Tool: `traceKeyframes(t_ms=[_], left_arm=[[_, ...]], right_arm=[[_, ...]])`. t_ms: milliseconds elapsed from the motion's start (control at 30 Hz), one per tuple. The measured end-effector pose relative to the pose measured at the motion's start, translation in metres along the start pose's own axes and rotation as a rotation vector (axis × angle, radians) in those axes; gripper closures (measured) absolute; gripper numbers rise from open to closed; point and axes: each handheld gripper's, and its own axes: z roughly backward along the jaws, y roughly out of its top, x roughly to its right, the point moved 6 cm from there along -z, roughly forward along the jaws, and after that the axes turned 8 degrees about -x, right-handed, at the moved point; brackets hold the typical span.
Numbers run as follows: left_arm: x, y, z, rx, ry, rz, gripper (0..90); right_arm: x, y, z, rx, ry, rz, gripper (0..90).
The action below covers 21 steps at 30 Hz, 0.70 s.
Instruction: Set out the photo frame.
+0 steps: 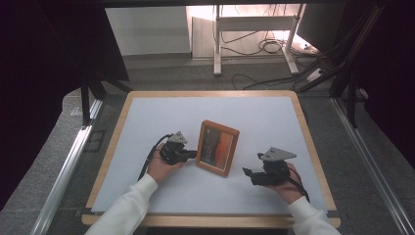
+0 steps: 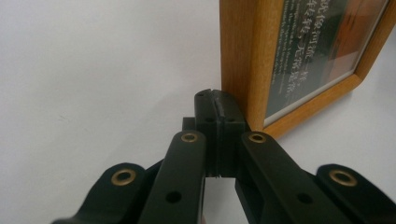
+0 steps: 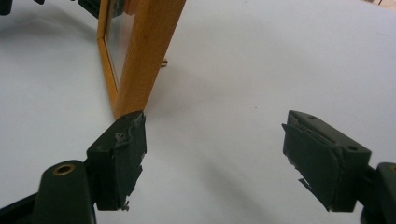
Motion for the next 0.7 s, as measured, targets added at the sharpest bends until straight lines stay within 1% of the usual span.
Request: traceKeyframes(t_ms=[100, 167, 200, 300, 367, 667, 700], left_arm=[[0.0009, -0.0002, -0.0001, 0.001, -0.001, 0.003, 90.0], [0.0009, -0.0009, 0.0003, -0.004, 0.001, -0.006, 90.0], [0.0019, -0.0011, 0.0001, -0.002, 0.000, 0.000, 90.0], [0.0025, -0.0026, 0.0005, -0.010, 0.002, -0.009, 90.0], [0.0040, -0.0029, 0.0003, -0.006, 0.001, -0.006, 90.0], [0.0085, -0.0047, 0.0015, -0.017, -0.004, -0.025, 90.0], [0.0100, -0.0050, 0.0013, -0.014, -0.006, -0.022, 90.0]], right_arm=[[-0.0001, 0.0002, -0.0008, 0.002, 0.000, 0.002, 21.8], [-0.0007, 0.0004, -0.0009, 0.001, 0.001, 0.005, 21.8], [-0.0010, 0.0004, -0.0010, 0.001, 0.002, 0.006, 21.8], [-0.0012, 0.0005, -0.0007, 0.003, 0.005, 0.008, 21.8], [-0.0011, 0.0006, -0.0003, 0.003, 0.005, 0.009, 21.8], [-0.0022, 0.0003, -0.0010, 0.000, 0.010, 0.020, 21.8], [-0.0022, 0.0003, -0.0010, 0.000, 0.010, 0.020, 21.8]])
